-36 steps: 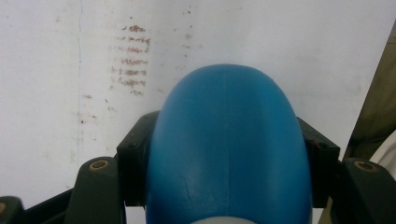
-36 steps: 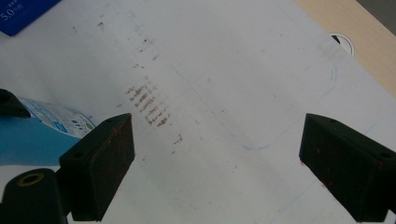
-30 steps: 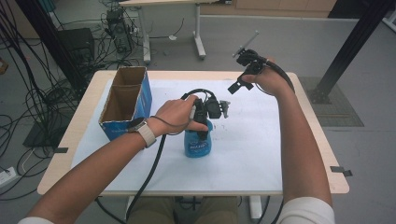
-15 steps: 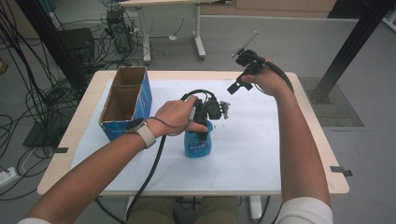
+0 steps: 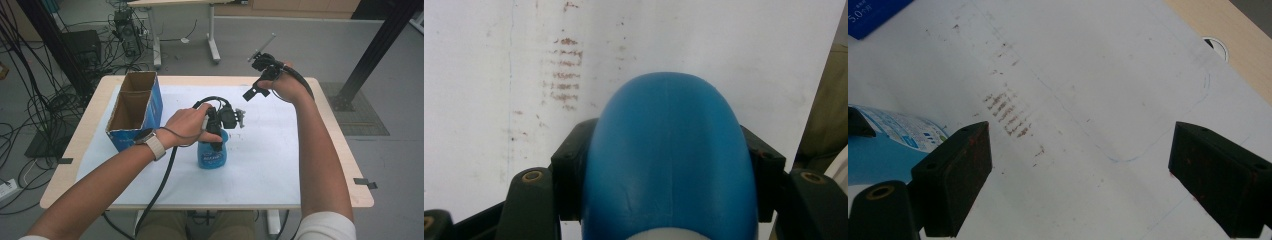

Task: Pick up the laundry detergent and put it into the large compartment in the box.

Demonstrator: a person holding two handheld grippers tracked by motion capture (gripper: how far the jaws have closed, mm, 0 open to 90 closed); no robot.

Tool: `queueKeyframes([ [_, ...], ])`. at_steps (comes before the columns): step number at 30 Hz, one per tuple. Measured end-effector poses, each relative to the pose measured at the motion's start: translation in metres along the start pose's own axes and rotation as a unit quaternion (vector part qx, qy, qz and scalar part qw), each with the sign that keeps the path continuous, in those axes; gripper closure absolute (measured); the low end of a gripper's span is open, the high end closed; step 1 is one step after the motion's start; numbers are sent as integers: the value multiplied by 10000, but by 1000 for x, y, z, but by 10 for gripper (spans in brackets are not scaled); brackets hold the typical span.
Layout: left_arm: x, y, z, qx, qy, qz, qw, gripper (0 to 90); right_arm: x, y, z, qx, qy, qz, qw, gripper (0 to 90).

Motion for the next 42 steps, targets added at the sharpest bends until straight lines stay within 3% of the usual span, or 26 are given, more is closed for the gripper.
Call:
queueKeyframes([
  [16,-1,1,1,120,-8,17,9999,383,0,2,1,2,-11,9,10000,102],
  [22,-4,6,3,194,198,67,9996,383,1,3,3,10,-22,21,10000,102],
  [27,-5,24,4,301,353,151,9988,383,1,6,5,36,-56,59,10000,102],
  [32,1,46,8,304,424,91,9986,382,0,7,5,63,-72,65,9999,102],
  [38,-1,74,19,284,790,79,9964,382,0,9,7,60,-105,91,9999,102],
  [42,-6,93,25,243,1092,12,9937,382,-1,11,8,69,-111,104,9999,102],
])
Point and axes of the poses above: each handheld gripper's, and its own axes: y roughly backward along the jaws, z roughly out of its underside, x roughly to its right, the point moved 8 cm from there along -y, roughly forward along the jaws, and after that the axes turned 9 degrees about y, right-handed, at the moved point
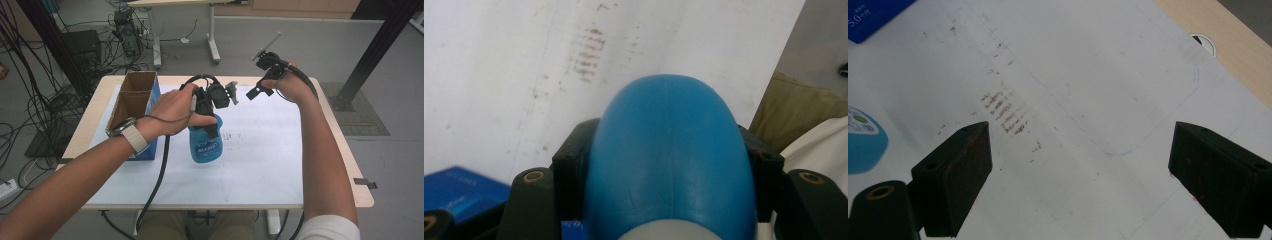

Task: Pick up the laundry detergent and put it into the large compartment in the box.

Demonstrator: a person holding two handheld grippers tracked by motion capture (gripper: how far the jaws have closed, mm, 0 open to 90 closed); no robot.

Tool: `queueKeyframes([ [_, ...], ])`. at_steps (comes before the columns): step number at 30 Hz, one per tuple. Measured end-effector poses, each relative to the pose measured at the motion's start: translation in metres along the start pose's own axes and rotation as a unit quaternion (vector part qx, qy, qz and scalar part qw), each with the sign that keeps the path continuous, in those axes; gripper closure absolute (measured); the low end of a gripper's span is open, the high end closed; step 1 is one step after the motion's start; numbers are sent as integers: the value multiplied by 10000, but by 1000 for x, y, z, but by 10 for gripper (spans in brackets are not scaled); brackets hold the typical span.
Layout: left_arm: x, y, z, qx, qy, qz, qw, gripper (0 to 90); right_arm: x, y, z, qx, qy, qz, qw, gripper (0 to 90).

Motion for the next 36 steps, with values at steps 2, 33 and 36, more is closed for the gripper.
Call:
queueKeyframes([
  [2,-2,10,2,33,92,-107,9999,382,-1,0,0,-13,-38,11,10000,102],
  [33,-16,81,6,-85,1097,-557,9924,382,-8,1,-5,105,59,-21,9999,103],
  [36,-18,84,6,-138,1168,-605,9912,382,-8,1,-5,90,56,-24,9999,103],
])
Point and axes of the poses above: each handheld gripper's, and its own axes: y roughly backward along the jaws, z roughly out of its underside, x roughly to its right, the point moved 8 cm from there along -y, roughly forward along the jaws, and after that the axes turned 9 degrees about y, right-handed, at the moved point
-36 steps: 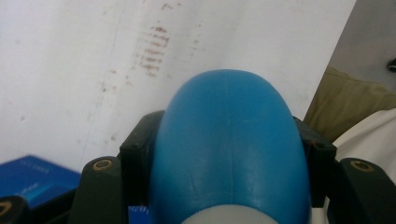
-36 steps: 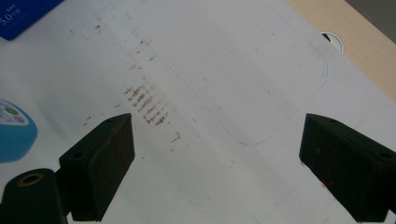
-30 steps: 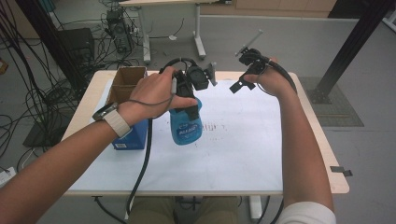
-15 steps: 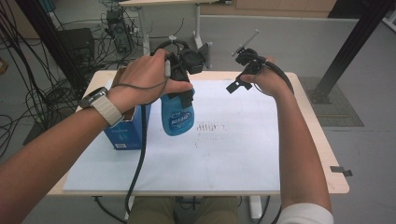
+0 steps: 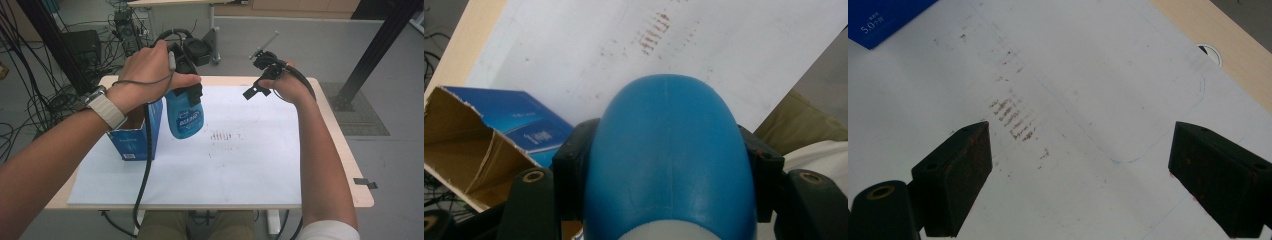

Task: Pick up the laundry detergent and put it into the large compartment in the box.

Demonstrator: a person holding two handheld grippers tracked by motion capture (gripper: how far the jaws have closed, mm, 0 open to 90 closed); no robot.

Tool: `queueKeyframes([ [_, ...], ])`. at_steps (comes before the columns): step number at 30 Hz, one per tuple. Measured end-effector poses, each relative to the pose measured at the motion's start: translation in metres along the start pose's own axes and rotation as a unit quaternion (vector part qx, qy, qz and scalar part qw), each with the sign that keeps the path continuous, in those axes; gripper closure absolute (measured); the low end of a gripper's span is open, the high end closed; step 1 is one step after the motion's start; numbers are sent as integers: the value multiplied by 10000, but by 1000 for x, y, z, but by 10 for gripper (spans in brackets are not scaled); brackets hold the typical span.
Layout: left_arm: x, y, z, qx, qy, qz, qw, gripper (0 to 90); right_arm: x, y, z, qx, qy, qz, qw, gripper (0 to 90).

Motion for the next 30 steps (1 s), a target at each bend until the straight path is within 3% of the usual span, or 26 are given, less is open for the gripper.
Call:
queueKeyframes([
  [4,-2,6,3,46,154,-106,9998,382,-1,-1,-1,-18,6,-2,10000,103],
  [17,-23,35,2,53,762,-92,9970,381,-2,3,1,9,23,10,10000,103],
  [22,-33,45,4,31,1005,-135,9948,381,-2,4,2,25,24,14,10000,103],
  [26,-43,56,9,147,1337,-175,9908,381,-3,4,1,46,43,5,10000,103],
  [30,-51,65,12,127,1511,-251,9881,381,-3,2,0,55,79,-22,10000,103],
])
Point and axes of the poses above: each handheld gripper's, and its own axes: y roughly backward along the jaws, z roughly out of its underside, x roughly to its right, the point moved 8 cm from there along -y, roughly forward along the jaws, and after that the axes turned 9 degrees about y, right-handed, at the moved point
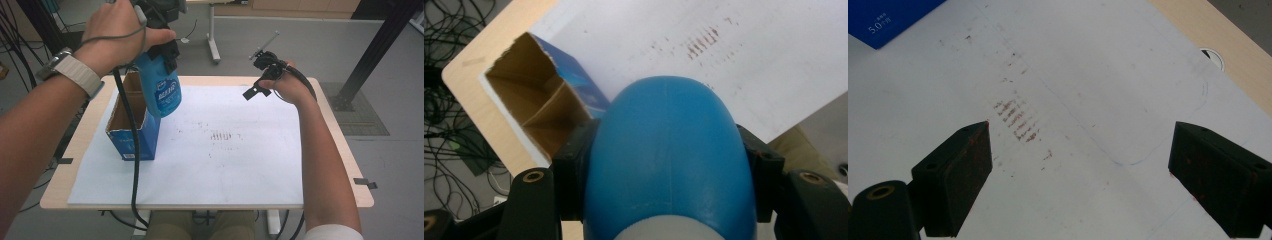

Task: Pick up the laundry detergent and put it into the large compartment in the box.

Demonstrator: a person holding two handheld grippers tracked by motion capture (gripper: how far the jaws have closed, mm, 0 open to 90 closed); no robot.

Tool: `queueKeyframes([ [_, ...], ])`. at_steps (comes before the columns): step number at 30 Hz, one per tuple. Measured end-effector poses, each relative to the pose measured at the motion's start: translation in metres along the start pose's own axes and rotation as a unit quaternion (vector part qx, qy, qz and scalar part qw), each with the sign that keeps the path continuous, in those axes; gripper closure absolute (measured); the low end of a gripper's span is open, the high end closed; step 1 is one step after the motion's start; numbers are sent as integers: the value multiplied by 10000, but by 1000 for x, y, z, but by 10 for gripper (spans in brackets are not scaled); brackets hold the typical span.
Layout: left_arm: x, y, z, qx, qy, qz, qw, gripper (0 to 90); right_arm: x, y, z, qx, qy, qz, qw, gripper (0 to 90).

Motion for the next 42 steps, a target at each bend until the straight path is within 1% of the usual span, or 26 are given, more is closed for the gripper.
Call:
queueKeyframes([
  [1,-2,1,0,23,42,-21,10000,381,0,-1,-1,1,18,-5,10000,103],
  [3,-5,4,0,-8,112,-58,9999,382,-1,-2,-2,3,18,-12,10000,103],
  [8,-16,7,0,-25,352,-62,9994,381,-1,-4,-4,2,52,-24,10000,103],
  [9,-18,8,0,-11,381,-72,9992,381,-1,-4,-4,3,46,-39,10000,103],
  [10,-20,8,0,-47,387,-101,9992,381,-1,-4,-4,12,46,-34,10000,103],
  [12,-22,9,0,-20,525,-129,9985,381,-1,-4,-4,17,48,-34,10000,103],
  [14,-27,10,0,-37,610,-132,9980,381,-1,-4,-4,14,49,-40,10000,103],
  [17,-34,11,2,-14,776,-82,9969,381,-2,-4,-4,24,40,-44,10000,103],
  [19,-39,11,3,1,864,-70,9962,381,-1,-4,-4,26,53,-40,10000,103],
  [21,-44,11,4,-56,919,-86,9957,381,-1,-4,-4,22,44,-43,10000,102],
  [25,-57,9,6,-106,1128,-51,9935,381,-2,-4,-4,17,75,-40,10000,102],
  [28,-63,8,9,-123,1224,-72,9924,381,-3,-5,-5,11,79,-47,10000,102],
  [30,-68,8,11,-114,1369,-70,9905,381,-2,-6,-5,4,70,-53,10000,102],
  [33,-77,7,13,-125,1514,-72,9884,381,-2,-7,-6,-29,70,-64,10000,102],
  [35,-83,6,15,-166,1628,-96,9865,381,-3,-7,-6,-28,83,-70,9999,102],
  [39,-92,4,18,-224,1810,-127,9831,381,-2,-7,-6,-14,71,-68,10000,101],
  [42,-96,3,20,-230,1894,-149,9815,381,-2,-8,-6,-30,77,-76,9999,100],
])
Point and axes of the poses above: each handheld gripper's, and its own axes: y roughly backward along the jaws, z roughly out of its underside, x roughly to its right, the point moved 8 cm from there along -y, roughly forward along the jaws, and after that the axes turned 9 degrees about y, right-handed, at the moved point
